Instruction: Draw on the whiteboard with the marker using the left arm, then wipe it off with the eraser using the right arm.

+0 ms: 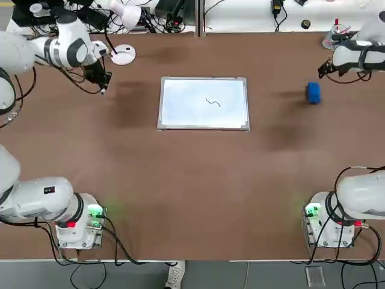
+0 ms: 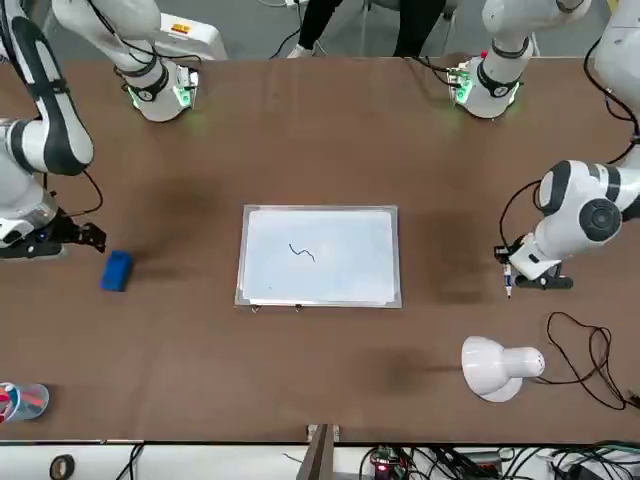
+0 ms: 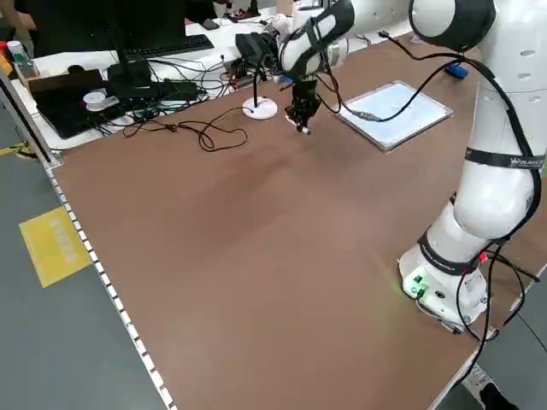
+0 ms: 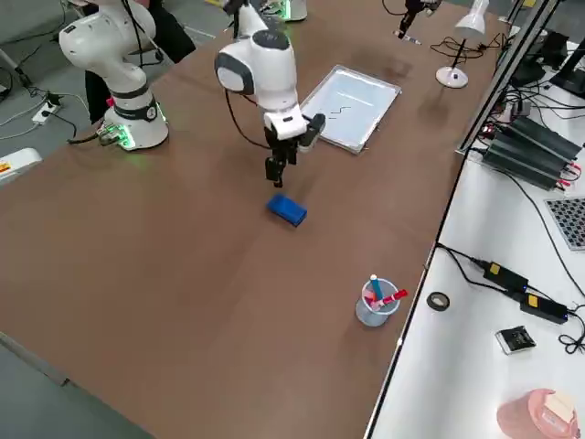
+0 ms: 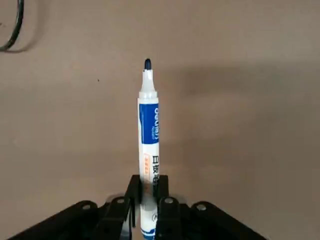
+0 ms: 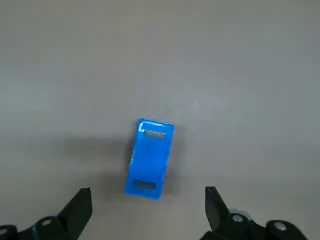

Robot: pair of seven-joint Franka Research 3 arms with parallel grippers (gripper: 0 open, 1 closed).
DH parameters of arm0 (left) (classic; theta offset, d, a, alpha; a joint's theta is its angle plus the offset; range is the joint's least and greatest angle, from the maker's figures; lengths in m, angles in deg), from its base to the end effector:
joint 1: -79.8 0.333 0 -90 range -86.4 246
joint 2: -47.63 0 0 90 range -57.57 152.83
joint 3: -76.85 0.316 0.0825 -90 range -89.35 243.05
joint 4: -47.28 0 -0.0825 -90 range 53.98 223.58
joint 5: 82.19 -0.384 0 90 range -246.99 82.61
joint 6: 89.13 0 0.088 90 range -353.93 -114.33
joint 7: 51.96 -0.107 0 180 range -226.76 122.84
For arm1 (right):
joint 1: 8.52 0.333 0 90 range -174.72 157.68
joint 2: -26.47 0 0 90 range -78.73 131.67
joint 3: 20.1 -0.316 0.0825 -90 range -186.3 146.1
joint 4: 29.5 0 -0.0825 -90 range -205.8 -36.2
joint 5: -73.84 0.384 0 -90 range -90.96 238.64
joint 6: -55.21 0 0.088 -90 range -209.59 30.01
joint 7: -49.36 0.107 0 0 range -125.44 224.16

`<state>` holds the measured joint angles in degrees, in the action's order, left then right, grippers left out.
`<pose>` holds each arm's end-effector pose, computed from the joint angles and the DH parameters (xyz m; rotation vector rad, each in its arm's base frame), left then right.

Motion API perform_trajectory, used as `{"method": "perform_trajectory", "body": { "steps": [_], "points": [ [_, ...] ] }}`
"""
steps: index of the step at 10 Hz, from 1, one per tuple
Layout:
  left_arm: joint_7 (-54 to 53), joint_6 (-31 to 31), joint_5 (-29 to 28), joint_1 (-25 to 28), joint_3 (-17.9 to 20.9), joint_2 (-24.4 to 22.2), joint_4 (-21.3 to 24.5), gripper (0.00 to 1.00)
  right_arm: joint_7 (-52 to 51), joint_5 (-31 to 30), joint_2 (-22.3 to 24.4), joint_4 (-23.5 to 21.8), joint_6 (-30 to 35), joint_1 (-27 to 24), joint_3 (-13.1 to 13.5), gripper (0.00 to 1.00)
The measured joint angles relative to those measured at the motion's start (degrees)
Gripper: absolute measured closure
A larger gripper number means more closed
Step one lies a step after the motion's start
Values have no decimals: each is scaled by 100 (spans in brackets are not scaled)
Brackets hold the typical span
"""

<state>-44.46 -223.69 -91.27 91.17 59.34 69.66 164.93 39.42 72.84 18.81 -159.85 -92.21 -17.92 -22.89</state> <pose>0.5833 -0.0574 0.2510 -3.1346 0.1166 0.1041 0.5428 -0.0627 0.3139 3.1017 0.1103 0.2521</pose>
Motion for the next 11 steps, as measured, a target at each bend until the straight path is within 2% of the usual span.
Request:
{"method": "perform_trajectory", "body": {
  "steps": [3, 5, 7, 11],
  "points": [
    [0, -726, -230, 153, 2, 107, 371, 83, -30, 1, -493, -1, -498, -133, 6, 0],
    [-3, -1042, -256, 203, 2, 199, 557, 83, 54, 4, -761, 26, -554, -137, 0, 1],
    [-3, -1242, -259, 204, -2, 264, 691, 83, 245, 5, -918, 55, -507, -132, -19, 0],
    [0, -1290, -259, 180, -24, 369, 747, 82, 496, 8, -948, 208, -128, -118, -55, 0]
  ]
}}
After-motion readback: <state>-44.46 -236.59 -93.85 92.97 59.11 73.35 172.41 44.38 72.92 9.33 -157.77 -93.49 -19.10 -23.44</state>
